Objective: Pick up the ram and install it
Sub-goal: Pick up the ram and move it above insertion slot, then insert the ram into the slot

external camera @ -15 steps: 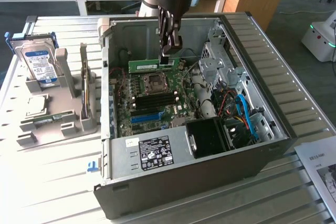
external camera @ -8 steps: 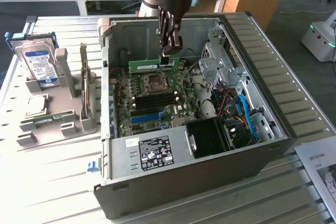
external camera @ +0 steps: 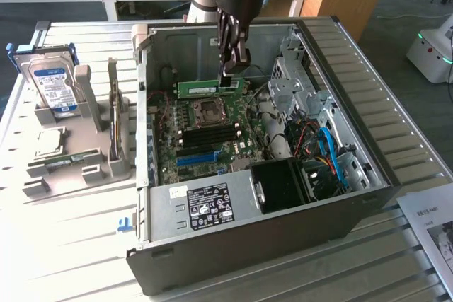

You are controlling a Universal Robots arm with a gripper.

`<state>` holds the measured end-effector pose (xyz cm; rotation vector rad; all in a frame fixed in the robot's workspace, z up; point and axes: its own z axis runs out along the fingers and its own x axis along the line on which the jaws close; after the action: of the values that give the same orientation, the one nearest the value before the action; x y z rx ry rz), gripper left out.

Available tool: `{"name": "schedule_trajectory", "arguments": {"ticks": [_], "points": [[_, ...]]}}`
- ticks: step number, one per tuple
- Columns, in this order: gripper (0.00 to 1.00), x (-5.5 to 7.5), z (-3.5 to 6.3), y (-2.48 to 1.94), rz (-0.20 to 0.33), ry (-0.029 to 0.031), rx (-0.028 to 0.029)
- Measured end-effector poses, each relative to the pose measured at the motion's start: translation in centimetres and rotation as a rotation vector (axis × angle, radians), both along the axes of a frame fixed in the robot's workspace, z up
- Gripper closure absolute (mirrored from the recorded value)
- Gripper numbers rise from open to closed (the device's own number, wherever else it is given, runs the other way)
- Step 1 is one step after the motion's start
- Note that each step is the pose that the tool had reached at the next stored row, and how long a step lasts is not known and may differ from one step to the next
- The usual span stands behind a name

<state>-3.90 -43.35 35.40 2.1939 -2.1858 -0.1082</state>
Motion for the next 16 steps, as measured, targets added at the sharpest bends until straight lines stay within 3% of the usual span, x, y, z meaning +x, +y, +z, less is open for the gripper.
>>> {"name": "schedule_trajectory", "arguments": {"ticks": [3,9,16], "points": [[0.88,0.0,-0.01,0.24,0.0,0.0,0.0001],[0.88,0.0,-0.01,1.5,0.0,0.0,0.0001],[0.88,0.0,-0.01,1.59,0.0,0.0,0.0]]}}
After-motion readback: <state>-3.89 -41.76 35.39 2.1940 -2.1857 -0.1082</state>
